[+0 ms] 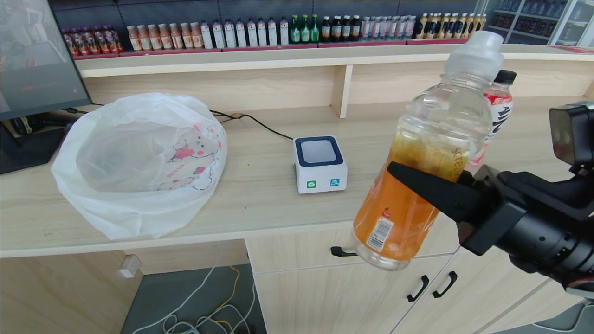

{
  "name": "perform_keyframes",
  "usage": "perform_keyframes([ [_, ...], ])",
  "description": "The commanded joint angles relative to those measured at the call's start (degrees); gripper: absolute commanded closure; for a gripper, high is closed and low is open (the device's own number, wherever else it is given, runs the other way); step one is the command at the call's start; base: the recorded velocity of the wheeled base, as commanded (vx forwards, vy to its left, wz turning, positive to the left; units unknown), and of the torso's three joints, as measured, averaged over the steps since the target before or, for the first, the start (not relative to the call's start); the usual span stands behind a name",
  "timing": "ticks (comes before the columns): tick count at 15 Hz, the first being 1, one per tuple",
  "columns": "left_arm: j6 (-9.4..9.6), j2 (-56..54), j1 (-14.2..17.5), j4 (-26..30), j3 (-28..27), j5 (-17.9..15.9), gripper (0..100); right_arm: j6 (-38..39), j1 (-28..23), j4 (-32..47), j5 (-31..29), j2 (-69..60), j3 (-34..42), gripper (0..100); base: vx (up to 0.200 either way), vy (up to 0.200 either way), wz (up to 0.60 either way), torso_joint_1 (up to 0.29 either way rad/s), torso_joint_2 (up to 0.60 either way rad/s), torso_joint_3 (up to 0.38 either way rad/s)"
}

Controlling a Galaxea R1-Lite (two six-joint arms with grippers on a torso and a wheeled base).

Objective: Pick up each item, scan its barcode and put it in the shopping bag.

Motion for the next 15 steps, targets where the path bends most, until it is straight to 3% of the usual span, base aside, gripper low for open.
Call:
perform_keyframes([
  [1, -0.01, -0.01, -0.02, -0.01, 0.0, 0.0, 0, 4.34, 0.04, -0.47, 1.46, 0.56, -0.25, 100, 0.0, 0.0, 0.0, 0.0, 0.0, 0.0],
  [8, -0.01, -0.01, -0.02, -0.01, 0.0, 0.0, 0, 21.03, 1.18, -13.57, 9.99, 7.06, 0.19, 100, 0.0, 0.0, 0.0, 0.0, 0.0, 0.0],
  [11, -0.01, -0.01, 0.06, -0.01, 0.0, 0.0, 0, 26.84, 1.97, -14.27, 14.03, 6.8, 0.36, 100, 0.0, 0.0, 0.0, 0.0, 0.0, 0.0],
  [15, -0.01, -0.01, -0.02, -0.01, 0.0, 0.0, 0, 30.09, 5.05, -14.36, 14.38, 7.5, -1.22, 100, 0.0, 0.0, 0.0, 0.0, 0.0, 0.0],
])
